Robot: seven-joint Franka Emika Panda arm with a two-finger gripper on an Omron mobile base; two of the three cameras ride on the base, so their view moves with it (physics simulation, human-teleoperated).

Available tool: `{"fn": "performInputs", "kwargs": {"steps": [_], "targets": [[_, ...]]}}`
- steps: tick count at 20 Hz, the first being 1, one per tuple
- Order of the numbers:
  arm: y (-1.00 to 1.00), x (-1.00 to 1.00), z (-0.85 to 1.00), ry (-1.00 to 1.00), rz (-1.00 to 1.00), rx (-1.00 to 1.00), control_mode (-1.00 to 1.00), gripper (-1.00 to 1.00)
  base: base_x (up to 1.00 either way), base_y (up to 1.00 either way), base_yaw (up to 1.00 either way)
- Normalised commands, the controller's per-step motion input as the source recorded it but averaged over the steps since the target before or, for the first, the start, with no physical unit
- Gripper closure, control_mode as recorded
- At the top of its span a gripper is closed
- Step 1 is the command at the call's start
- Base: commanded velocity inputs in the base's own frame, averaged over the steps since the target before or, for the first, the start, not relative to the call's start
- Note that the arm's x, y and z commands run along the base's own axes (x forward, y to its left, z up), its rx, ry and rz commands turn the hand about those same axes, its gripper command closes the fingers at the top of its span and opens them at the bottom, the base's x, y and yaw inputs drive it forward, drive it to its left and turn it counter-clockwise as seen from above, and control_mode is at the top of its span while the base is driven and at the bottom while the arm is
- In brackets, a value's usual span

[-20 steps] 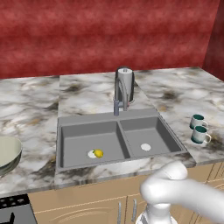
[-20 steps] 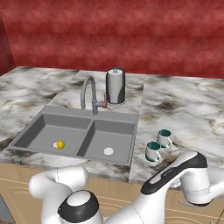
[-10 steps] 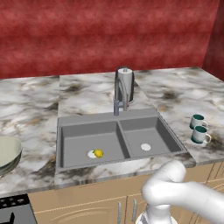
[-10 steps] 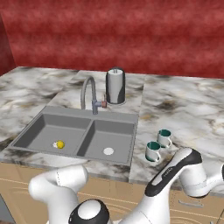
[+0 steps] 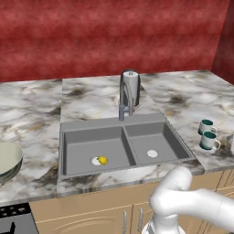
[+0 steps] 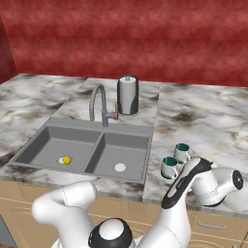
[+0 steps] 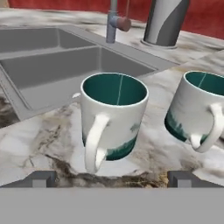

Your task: Clear the mugs and bowl far away from the sink.

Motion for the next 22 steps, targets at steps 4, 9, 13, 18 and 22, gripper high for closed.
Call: {"fn": "performInputs", "kwargs": {"steps": [4, 9, 13, 18, 22], "targets": [[0.0, 0.49, -0.35, 0.02, 0.0, -0.13, -1.0, -1.0, 0.0, 0.0, 0.0], [0.0, 0.34, -0.32, 0.05, 0.0, -0.1, -1.0, -1.0, 0.0, 0.0, 0.0], [0.0, 0.0, -0.18, 0.02, 0.0, -0.02, -1.0, -1.0, 0.0, 0.0, 0.0], [0.0, -0.14, 0.0, -0.01, 0.0, 0.0, -1.0, -1.0, 0.0, 0.0, 0.0], [0.0, -0.26, 0.0, -0.04, 0.0, 0.0, -1.0, -1.0, 0.0, 0.0, 0.0]]}}
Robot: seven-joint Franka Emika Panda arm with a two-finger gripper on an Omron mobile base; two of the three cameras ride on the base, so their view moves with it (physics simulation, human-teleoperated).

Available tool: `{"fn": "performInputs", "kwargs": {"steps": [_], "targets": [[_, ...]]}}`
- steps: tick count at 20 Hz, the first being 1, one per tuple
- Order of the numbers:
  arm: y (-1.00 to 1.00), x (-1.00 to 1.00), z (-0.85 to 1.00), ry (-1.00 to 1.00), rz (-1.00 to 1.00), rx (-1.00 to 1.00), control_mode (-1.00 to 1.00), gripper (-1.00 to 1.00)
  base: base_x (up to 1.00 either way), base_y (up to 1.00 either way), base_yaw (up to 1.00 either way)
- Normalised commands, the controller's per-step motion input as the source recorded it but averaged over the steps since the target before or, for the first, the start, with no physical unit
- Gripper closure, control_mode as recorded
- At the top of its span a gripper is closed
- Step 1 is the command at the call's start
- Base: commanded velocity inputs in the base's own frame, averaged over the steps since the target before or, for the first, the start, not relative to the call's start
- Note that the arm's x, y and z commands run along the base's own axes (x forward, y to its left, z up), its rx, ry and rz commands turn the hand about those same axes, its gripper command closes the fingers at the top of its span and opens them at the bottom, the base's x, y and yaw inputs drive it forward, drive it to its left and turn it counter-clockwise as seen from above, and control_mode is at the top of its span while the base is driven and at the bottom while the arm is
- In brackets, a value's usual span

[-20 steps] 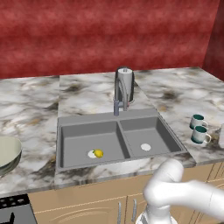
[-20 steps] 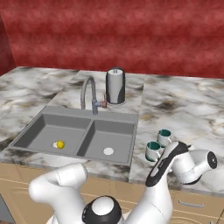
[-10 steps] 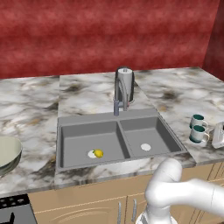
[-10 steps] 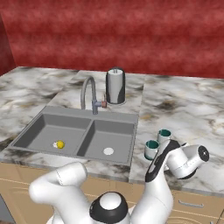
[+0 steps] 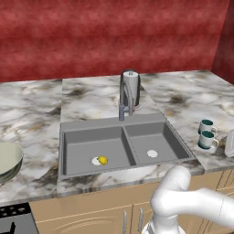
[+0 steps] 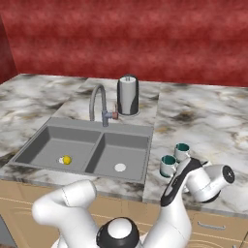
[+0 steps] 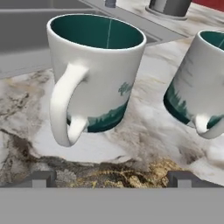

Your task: Clear the mugs and bowl far away from the sink.

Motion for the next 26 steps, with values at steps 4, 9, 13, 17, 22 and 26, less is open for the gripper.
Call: {"fn": "performInputs", "kwargs": {"steps": [4, 9, 13, 17, 22, 26], "targets": [[0.0, 0.08, 0.0, 0.0, 0.0, 0.0, -1.0, -1.0, 0.0, 0.0, 0.0], [0.02, 0.26, 0.0, 0.03, -0.03, 0.0, -1.0, -1.0, 0.0, 0.0, 0.0], [0.0, 0.21, 0.0, 0.03, -0.02, 0.0, -1.0, -1.0, 0.0, 0.0, 0.0], [0.03, 0.09, 0.0, 0.03, 0.0, 0.0, -1.0, -1.0, 0.0, 0.0, 0.0], [0.11, 0.01, 0.0, 0.02, 0.0, 0.0, -1.0, -1.0, 0.0, 0.0, 0.0], [0.08, -0.26, 0.0, 0.01, 0.0, 0.0, -1.0, -1.0, 0.0, 0.0, 0.0]]}}
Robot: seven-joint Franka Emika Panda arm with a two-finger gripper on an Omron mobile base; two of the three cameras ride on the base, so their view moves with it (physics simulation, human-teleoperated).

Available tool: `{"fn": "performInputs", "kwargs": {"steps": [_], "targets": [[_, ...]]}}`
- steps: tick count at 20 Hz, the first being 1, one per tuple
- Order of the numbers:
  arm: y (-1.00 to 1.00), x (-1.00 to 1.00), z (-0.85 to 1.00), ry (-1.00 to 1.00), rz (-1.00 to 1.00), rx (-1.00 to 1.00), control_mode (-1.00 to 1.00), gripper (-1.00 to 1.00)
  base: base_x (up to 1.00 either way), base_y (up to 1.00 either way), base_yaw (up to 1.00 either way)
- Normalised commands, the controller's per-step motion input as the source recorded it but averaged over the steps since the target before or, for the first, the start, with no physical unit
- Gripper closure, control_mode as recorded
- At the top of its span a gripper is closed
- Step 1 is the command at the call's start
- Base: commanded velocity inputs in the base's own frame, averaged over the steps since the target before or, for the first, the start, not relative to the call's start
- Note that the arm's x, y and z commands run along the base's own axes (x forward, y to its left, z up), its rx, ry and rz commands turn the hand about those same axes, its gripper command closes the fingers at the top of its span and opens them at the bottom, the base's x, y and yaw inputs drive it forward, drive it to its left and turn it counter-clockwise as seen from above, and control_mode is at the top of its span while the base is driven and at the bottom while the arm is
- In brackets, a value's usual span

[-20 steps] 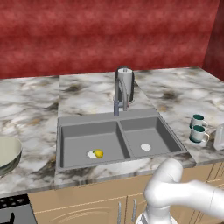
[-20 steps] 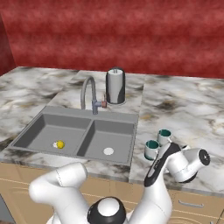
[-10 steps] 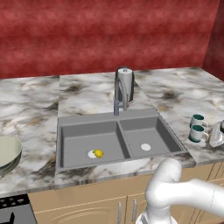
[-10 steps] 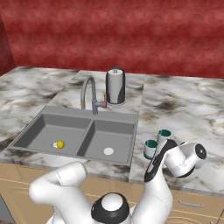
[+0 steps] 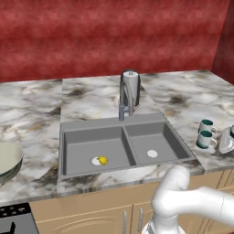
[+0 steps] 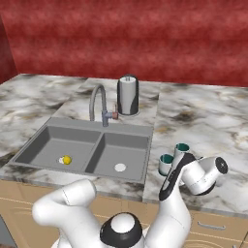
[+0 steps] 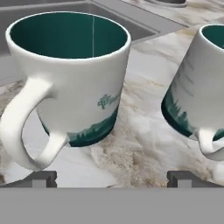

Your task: Clear the mugs and bowl far away from the sink.

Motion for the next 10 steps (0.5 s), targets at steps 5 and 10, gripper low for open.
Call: {"fn": "performInputs", "kwargs": {"steps": [5, 10], "targets": [[0.0, -0.28, 0.0, 0.0, 0.0, 0.0, -1.0, -1.0, 0.0, 0.0, 0.0], [0.03, 0.0, 0.0, 0.03, 0.0, 0.0, -1.0, -1.0, 0.0, 0.0, 0.0]]}}
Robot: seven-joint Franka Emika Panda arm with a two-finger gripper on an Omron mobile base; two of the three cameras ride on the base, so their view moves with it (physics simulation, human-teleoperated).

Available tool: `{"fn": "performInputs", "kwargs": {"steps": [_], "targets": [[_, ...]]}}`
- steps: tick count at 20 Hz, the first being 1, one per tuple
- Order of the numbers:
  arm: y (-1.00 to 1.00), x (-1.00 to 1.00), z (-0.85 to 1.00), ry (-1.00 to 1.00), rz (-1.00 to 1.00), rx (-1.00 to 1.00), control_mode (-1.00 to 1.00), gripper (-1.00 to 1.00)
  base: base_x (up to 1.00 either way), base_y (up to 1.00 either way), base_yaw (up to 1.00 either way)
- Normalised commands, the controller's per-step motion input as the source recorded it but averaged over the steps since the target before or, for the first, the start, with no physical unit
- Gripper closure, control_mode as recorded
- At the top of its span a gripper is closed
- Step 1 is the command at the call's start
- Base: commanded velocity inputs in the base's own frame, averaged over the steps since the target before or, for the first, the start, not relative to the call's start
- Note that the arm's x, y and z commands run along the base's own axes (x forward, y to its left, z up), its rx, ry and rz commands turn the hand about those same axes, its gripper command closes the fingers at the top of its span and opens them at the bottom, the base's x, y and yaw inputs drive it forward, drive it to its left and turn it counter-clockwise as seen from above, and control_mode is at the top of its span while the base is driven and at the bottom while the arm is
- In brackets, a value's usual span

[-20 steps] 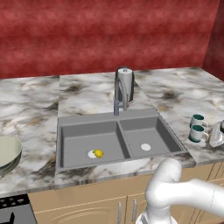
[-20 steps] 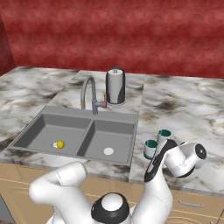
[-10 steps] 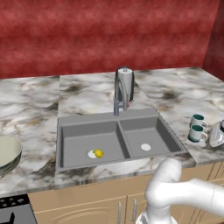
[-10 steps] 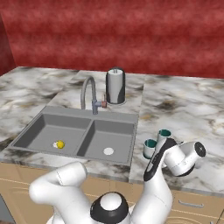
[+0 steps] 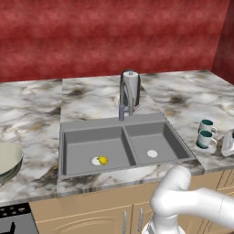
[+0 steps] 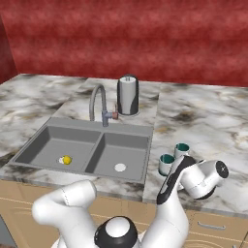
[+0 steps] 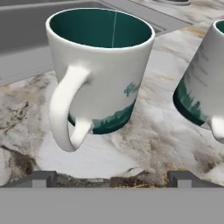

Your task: Clear the mugs and bowl far away from the sink.

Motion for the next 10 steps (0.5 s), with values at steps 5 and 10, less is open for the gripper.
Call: {"fn": "performInputs", "kwargs": {"steps": [5, 10], "targets": [[0.17, 0.06, 0.01, 0.07, -0.07, 0.0, -1.0, -1.0, 0.0, 0.0, 0.0], [0.14, 0.15, 0.1, 0.1, -0.08, 0.0, -1.0, -1.0, 0.0, 0.0, 0.0]]}}
